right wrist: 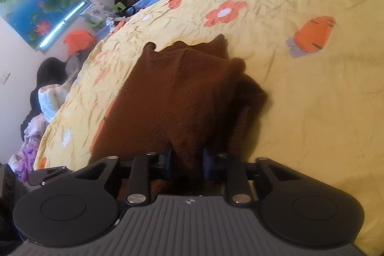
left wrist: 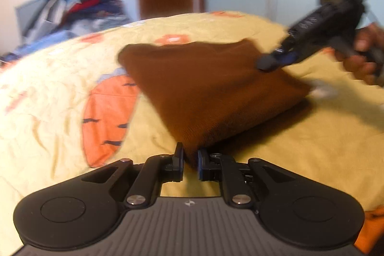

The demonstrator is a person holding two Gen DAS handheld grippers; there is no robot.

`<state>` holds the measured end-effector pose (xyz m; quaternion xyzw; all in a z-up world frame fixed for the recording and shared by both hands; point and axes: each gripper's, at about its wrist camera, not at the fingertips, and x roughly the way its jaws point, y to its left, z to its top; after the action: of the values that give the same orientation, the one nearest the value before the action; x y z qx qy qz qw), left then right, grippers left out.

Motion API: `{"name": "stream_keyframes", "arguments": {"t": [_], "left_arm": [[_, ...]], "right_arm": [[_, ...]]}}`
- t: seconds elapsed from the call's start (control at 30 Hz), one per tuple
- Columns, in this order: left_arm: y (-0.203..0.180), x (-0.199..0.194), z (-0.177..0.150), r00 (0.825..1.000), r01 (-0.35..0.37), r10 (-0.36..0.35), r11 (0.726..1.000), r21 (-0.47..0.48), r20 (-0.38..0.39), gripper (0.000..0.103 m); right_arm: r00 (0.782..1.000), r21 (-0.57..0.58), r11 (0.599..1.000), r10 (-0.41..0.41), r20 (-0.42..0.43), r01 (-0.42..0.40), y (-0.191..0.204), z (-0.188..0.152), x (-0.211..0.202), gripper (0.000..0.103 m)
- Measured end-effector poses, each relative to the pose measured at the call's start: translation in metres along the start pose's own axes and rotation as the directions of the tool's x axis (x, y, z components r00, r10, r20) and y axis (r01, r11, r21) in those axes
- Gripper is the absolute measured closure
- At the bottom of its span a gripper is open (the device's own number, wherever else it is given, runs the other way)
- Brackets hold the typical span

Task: Fold small clothes

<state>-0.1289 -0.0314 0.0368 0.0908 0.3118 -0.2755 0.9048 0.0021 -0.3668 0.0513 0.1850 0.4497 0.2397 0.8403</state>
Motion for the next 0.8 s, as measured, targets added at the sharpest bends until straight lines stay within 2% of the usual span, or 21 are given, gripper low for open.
{"name": "stream_keyframes", "arguments": {"t": [0.03,0.07,0.1,0.13,0.17,0.23,0.3,0.33,0.4,0.43,0.53,0.57,0.6,0.63,0.7,0.77,0.8], "left_arm": [[0.008,-0.008,0.001,0.999,0.049,-0.049,0.998,-0.025,-0.008,0.075],[0.019,-0.015,0.003,0.995,0.096,-0.097,0.994,-0.061,-0.012,0.061],[0.031,-0.021,0.008,0.991,0.135,-0.135,0.985,-0.111,0.002,0.050],[0.045,-0.028,0.013,0.989,0.150,-0.147,0.975,-0.166,0.032,0.025],[0.059,-0.032,0.018,0.988,0.151,-0.137,0.961,-0.231,0.075,0.008],[0.090,-0.028,0.031,0.981,0.172,-0.124,0.917,-0.361,0.152,0.006],[0.121,0.001,0.044,0.978,0.201,-0.147,0.847,-0.493,0.147,0.006],[0.134,0.022,0.048,0.979,0.201,-0.157,0.807,-0.556,0.128,0.007],[0.149,0.065,0.053,0.978,0.197,-0.198,0.743,-0.640,0.072,0.007],[0.152,0.084,0.056,0.976,0.181,-0.214,0.725,-0.664,0.031,0.009],[0.156,0.109,0.072,0.977,0.185,-0.205,0.722,-0.666,0.049,0.011],[0.158,0.117,0.078,0.974,0.192,-0.223,0.712,-0.675,0.041,0.032],[0.160,0.126,0.084,0.971,0.187,-0.239,0.711,-0.678,0.017,0.060],[0.158,0.135,0.089,0.969,0.157,-0.244,0.724,-0.672,-0.035,0.090],[0.153,0.137,0.102,0.977,0.125,-0.206,0.775,-0.619,-0.061,0.091],[0.144,0.127,0.113,0.989,0.082,-0.135,0.846,-0.526,-0.064,0.092],[0.144,0.120,0.117,0.992,0.070,-0.112,0.864,-0.499,-0.054,0.092]], "right_arm": [[1.000,0.002,1.000,0.005,-0.003,-0.005,0.003,0.005,-0.004,0.044],[1.000,0.004,1.000,-0.001,0.029,0.001,0.004,0.010,-0.012,0.020],[0.996,0.003,1.000,-0.019,0.093,0.019,0.004,0.014,-0.023,0.011],[0.987,0.002,0.999,-0.032,0.157,0.033,0.003,0.018,-0.032,0.000],[0.980,0.015,0.999,-0.041,0.193,0.039,-0.003,0.023,-0.036,0.000],[0.980,0.085,0.996,-0.056,0.191,0.041,-0.020,0.034,-0.031,0.001],[0.984,0.147,0.988,-0.066,0.166,0.041,-0.038,0.045,-0.014,0.005],[0.987,0.172,0.985,-0.059,0.148,0.033,-0.044,0.050,-0.003,0.008],[0.992,0.189,0.982,-0.053,0.110,0.031,-0.050,0.059,0.018,0.010],[0.995,0.184,0.982,-0.058,0.086,0.041,-0.050,0.062,0.029,0.010],[0.996,0.122,0.992,-0.049,0.079,0.039,-0.040,0.062,0.043,0.011],[0.997,0.110,0.993,-0.041,0.067,0.034,-0.037,0.062,0.044,0.021],[0.998,0.098,0.995,-0.029,0.052,0.024,-0.035,0.062,0.046,0.036],[1.000,0.096,0.995,-0.015,0.013,0.014,-0.035,0.061,0.051,0.069],[1.000,0.098,0.995,-0.004,0.012,0.003,-0.036,0.057,0.051,0.071],[1.000,0.113,0.994,-0.010,0.027,0.007,-0.036,0.056,0.049,0.073],[0.999,0.107,0.994,-0.010,0.037,0.006,-0.033,0.056,0.047,0.073]]}}
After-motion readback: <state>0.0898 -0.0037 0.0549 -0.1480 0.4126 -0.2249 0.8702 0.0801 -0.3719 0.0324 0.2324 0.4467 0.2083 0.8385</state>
